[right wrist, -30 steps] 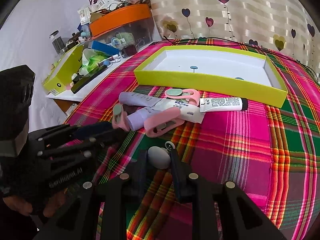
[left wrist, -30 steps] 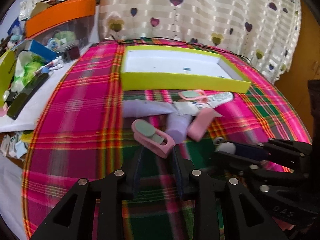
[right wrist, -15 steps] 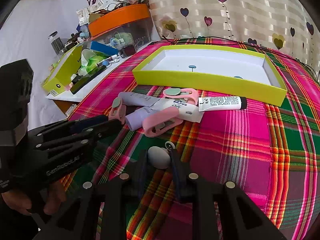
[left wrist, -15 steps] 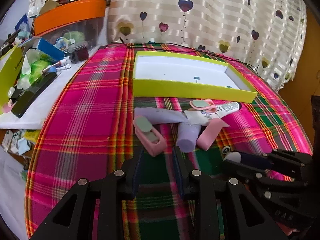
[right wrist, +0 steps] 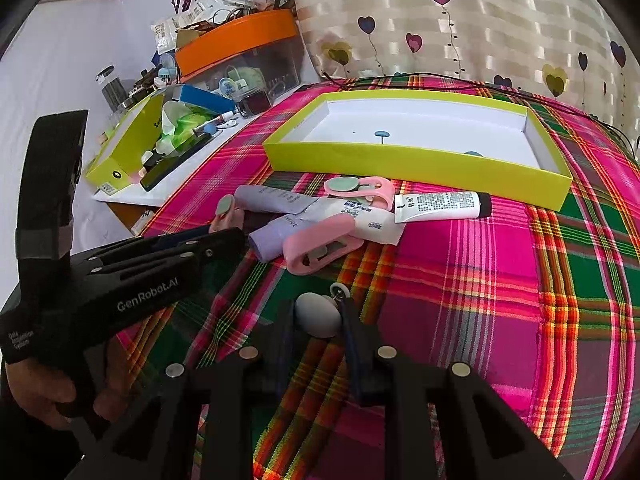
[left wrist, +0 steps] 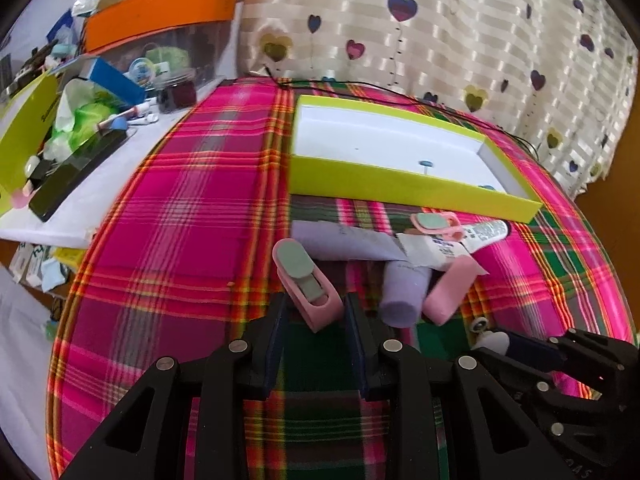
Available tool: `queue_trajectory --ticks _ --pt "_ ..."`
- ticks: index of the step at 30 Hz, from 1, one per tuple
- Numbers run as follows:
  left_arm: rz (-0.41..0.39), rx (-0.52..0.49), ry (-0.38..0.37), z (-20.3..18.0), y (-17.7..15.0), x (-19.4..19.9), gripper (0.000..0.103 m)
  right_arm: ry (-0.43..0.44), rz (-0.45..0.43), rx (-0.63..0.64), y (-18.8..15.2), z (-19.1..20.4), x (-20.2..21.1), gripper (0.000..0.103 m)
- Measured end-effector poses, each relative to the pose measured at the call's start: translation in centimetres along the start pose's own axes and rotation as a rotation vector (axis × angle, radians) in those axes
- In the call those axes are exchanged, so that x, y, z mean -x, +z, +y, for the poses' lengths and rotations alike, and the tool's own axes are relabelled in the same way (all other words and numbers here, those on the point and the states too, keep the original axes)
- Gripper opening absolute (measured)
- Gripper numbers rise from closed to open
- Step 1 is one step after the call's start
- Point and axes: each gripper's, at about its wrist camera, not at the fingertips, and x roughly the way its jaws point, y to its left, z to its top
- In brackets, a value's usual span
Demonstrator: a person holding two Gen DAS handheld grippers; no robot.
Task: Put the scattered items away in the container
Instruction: 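Grasp the pink clip with the left tool and lift it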
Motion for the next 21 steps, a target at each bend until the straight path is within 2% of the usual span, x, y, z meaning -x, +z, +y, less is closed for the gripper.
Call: queue_trajectory --ticks 8,12,21 --pt "0.004 -0.025 0.033 -0.07 0.03 -0.14 0.029 -0.010 -0.002 0.002 0.03 0.05 0.05 0.024" --pt "0.001 -0.030 0.054 0.03 0.04 -0.18 0.020 -0.009 0.000 0.001 0.03 0.04 0.04 0.024" --pt "0.001 -0.023 0.057 0.40 -0.14 0.22 0.019 -0.014 -0.006 0.005 -0.05 0.05 0.25 0.024"
